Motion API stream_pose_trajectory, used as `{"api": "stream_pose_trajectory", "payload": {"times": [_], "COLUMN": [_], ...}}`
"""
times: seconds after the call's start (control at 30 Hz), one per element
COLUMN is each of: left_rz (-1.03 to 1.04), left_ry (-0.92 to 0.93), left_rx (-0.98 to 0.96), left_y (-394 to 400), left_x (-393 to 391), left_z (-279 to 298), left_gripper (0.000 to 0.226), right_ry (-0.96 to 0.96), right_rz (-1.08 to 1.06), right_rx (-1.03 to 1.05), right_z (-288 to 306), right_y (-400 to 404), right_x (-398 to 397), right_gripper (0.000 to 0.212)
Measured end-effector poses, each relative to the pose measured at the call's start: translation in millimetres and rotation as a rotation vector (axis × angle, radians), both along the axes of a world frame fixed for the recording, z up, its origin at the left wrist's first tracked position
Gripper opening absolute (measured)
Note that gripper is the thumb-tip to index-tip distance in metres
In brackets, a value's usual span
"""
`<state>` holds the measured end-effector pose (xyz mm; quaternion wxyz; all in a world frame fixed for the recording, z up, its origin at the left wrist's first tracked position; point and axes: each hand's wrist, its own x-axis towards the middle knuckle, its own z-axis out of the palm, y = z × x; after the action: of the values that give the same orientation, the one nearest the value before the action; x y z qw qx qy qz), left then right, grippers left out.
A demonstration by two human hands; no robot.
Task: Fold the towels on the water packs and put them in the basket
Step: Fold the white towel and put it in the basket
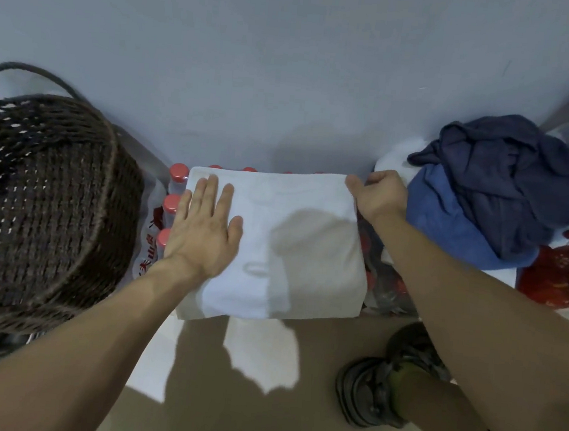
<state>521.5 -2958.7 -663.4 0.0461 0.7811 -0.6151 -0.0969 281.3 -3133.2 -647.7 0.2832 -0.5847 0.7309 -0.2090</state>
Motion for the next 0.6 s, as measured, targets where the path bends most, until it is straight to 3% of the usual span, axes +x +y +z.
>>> {"api": "stream_pose_trajectory", "payload": {"times": [0.07,0.17,0.23,0.3,0.43,0.53,0.6], "left_rz": [-0.011,-0.019,-0.003,0.051,0.266,0.479,0.665], "left_ry": [-0.006,0.011,0.064,0.159,0.383,0.484,0.583], "left_rx": [0.057,0.153,0.125,-0.109,-0.599,-0.694,-0.657], "left_y": [-1,-5,-4,7,56,104,131], "left_x": [0,-1,-5,-12,-29,-36,-41], "left_z": [2,9,19,30,38,23,8], "left_gripper": [0.064,0.064,0.065,0.062,0.035,0.029,0.031], "right_ry": [0.025,-0.116,-0.186,-0.153,-0.142,-0.212,-0.297], "right_rz": [0.000,0.006,-0.035,-0.079,-0.157,-0.196,-0.153], "right_rx": [-0.092,-0.293,-0.300,-0.284,-0.273,-0.168,-0.088], "right_z": [7,9,7,1,-12,-20,-25], "right_y": [21,75,116,152,196,214,220], "right_x": [-3,-5,-5,-6,-24,-38,-46], "right_gripper": [0.046,0.026,0.022,0.024,0.014,0.015,0.024]}}
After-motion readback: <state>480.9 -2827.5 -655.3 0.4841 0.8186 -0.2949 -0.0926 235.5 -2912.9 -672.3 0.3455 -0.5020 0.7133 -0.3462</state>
